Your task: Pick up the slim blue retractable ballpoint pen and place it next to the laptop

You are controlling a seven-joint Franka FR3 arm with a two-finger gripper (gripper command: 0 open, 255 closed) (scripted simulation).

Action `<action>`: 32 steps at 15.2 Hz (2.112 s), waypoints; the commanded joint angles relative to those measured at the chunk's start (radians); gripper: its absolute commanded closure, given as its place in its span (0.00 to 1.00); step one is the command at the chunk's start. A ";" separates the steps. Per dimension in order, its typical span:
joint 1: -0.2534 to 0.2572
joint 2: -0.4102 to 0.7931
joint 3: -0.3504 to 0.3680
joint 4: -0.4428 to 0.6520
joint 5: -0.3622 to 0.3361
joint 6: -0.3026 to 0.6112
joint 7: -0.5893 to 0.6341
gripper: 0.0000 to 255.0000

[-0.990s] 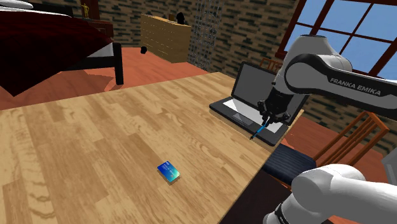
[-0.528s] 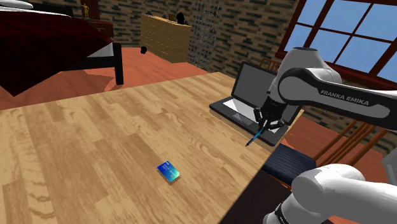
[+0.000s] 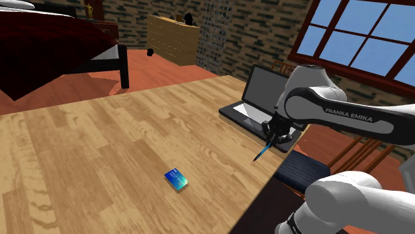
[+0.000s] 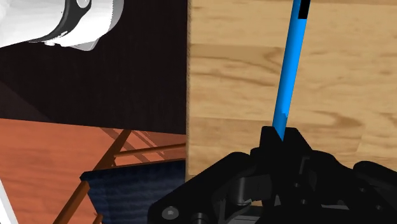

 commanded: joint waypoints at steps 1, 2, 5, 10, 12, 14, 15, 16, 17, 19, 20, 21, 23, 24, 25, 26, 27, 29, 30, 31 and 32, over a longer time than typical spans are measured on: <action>0.001 0.002 0.001 -0.023 0.001 0.026 0.000 1.00; 0.001 0.005 0.003 -0.036 0.003 0.041 0.001 1.00; 0.004 0.015 0.009 -0.072 0.008 0.087 0.003 1.00; 0.009 0.041 0.019 -0.128 0.016 0.169 0.008 1.00; 0.010 0.055 0.023 -0.149 0.020 0.204 0.011 1.00; 0.012 0.072 0.028 -0.170 0.023 0.240 0.013 1.00; 0.012 0.081 0.030 -0.180 0.025 0.259 0.014 1.00; 0.013 0.094 0.033 -0.192 0.027 0.285 0.016 1.00; 0.013 0.094 0.033 -0.193 0.027 0.285 0.016 1.00; 0.013 0.094 0.033 -0.192 0.027 0.285 0.016 1.00; 0.013 0.094 0.033 -0.192 0.027 0.285 0.016 1.00; 0.013 0.094 0.033 -0.192 0.027 0.285 0.016 1.00; 0.013 0.094 0.033 -0.192 0.027 0.285 0.016 1.00; 0.013 0.094 0.033 -0.192 0.027 0.285 0.016 1.00; 0.013 0.094 0.033 -0.192 0.027 0.285 0.016 0.00; 0.013 0.094 0.033 -0.192 0.027 0.285 0.016 0.00; 0.013 0.094 0.033 -0.192 0.027 0.285 0.016 0.00; 0.013 0.094 0.033 -0.192 0.027 0.285 0.016 0.00; 0.013 0.094 0.033 -0.192 0.027 0.285 0.016 0.00; 0.014 0.067 0.029 -0.170 0.025 0.236 0.015 0.00; 0.015 0.043 0.026 -0.146 0.022 0.188 0.015 0.00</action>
